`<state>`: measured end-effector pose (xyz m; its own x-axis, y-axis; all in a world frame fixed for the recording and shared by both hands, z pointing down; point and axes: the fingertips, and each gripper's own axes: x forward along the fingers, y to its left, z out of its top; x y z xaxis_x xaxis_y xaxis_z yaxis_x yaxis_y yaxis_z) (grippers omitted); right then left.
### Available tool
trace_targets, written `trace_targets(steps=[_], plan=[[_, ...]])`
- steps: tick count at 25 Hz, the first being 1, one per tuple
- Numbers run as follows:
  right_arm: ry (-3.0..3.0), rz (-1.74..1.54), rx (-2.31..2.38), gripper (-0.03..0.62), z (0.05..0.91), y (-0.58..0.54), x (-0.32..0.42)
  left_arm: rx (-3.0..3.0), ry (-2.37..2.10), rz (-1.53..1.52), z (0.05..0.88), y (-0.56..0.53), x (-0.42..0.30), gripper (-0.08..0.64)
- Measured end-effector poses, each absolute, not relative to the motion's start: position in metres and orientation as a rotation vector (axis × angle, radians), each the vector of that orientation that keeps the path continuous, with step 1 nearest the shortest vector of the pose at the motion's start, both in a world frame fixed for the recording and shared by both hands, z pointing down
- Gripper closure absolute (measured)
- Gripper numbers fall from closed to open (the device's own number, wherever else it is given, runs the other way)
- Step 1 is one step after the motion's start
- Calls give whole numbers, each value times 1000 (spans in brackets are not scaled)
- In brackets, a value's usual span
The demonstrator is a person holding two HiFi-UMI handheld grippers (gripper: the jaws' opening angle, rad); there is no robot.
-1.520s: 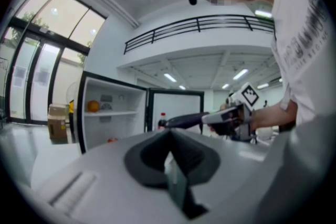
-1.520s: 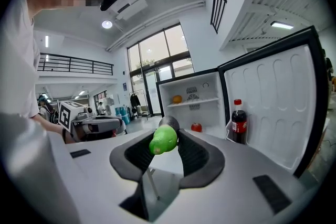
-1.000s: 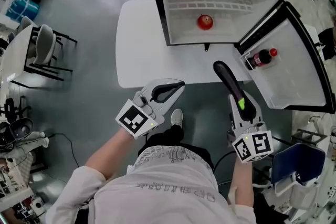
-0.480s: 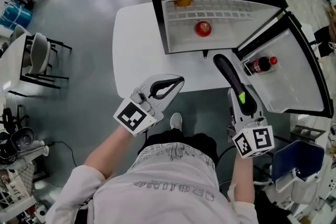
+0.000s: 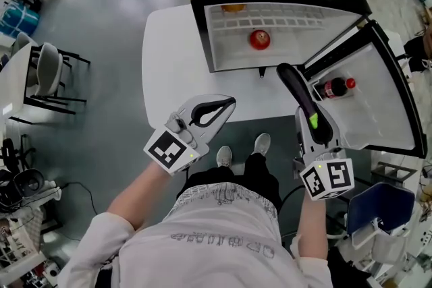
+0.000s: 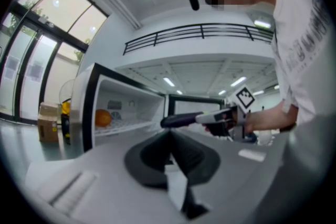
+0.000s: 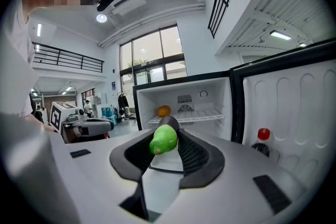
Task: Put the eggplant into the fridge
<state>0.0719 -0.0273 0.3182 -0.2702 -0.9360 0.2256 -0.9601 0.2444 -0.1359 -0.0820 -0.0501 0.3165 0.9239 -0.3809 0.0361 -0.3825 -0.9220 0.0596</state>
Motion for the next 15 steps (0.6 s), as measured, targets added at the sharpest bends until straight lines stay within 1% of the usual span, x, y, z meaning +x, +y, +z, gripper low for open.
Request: trace_targets(steps=[15], plan=[[-2369, 231, 1850, 474, 317, -93, 123, 3003, -684, 130, 323, -82, -39, 552]])
